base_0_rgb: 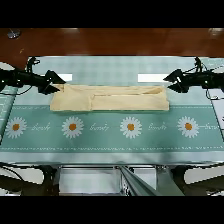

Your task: Fold the shirts.

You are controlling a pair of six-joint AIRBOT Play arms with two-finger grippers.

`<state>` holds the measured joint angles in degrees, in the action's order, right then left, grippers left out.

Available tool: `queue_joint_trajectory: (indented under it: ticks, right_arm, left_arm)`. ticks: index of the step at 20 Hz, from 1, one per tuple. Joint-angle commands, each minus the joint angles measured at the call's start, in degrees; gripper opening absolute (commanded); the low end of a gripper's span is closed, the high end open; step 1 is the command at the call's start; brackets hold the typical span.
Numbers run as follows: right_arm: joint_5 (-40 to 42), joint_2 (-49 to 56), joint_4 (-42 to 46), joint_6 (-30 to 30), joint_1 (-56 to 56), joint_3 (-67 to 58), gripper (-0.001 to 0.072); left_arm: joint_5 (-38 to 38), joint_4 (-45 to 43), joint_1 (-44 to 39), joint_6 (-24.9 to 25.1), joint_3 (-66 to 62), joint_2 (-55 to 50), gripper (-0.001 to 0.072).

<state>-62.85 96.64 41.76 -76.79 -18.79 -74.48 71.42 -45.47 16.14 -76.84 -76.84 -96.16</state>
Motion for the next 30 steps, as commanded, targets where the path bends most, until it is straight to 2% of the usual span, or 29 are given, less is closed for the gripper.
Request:
queue_joint_trajectory:
  ticks: [1, 3, 7, 12, 13, 15, 16, 17, 18, 19, 20, 22, 24, 28, 30]
  right_arm:
    - [-3.15, -0.37, 10.93, -6.36, -4.07, 0.26, 0.062]
    - [-2.08, -0.37, 13.53, -10.19, -4.37, 3.32, 0.062]
    - [-4.55, 0.7, 8.28, -4.96, -1.97, 5.38, 0.062]
    - [-5.75, 1.75, 5.81, -3.65, 3.76, 5.38, 0.0611]
    - [-5.75, 1.75, 4.55, -3.02, 4.92, 5.38, 0.049]
    - [-6.1, 1.7, 4.17, -1.95, 6.95, 5.18, 0.0123]
    - [-6.4, 1.55, 4.2, -0.76, 7.43, 5.07, 0.0021]
    - [-6.43, 0.76, 4.92, 0.17, 7.52, 5.07, 0.0021]
    - [-6.47, -0.61, 7.06, -0.15, 7.41, 5.09, 0.0021]
    - [-6.67, -2.86, 10.43, -1.14, 7.17, 5.09, 0.002]
    - [-7.48, -5.44, 13.44, -1.99, 7.04, 5.11, 0.0021]
    - [-10.32, -12.44, 19.04, -2.01, 7.04, 6.05, 0.002]
    - [-11.82, -20.87, 22.82, -2.1, 7.04, 9.25, 0.0019]
    - [-13.51, -39.87, 20.85, -5.7, 7.06, 18.93, 0.0019]
    - [-13.6, -49.03, 17.84, -10.08, 7.06, 22.25, 0.002]
  left_arm:
    - [7.39, -7.13, 3.67, -0.7, -1.11, 2.1, 0.07]
    - [7.54, -8.37, 4.11, -0.22, 1.22, 4.17, 0.07]
    - [6.12, -8.09, 2.54, 1.31, 4.31, 6.84, 0.07]
    - [5.7, -3.91, 0.57, 2.71, 4.28, 6.88, 0.07]
    - [5.73, -3.76, 0.17, 2.69, 4.28, 6.88, 0.07]
    - [5.79, -3.34, -0.79, 2.67, 4.28, 6.88, 0.07]
    - [5.79, -3.1, -1.22, 2.67, 4.28, 6.88, 0.07]
    - [6.38, -3.06, -1.6, 2.67, 4.13, 6.86, 0.07]
    - [7.72, -2.78, -1.84, 2.69, 4.02, 6.86, 0.0657]
    - [9.92, -2.49, -1.88, 3.17, 3.93, 6.86, 0.0319]
    - [12.15, -1.53, -1.88, 5.38, 3.8, 6.91, 0.0023]
    - [15.04, 4.24, -2.23, 9.44, 3.8, 7.37, 0.0019]
    - [13.18, 8.9, -4.52, 11.54, 3.78, 9.09, 0.0019]
    - [-0.59, 7.74, -18.49, 11.37, 3.78, 13.57, 0.0018]
    - [-8.68, 2.19, -28.85, 7.13, 3.78, 13.51, 0.0018]
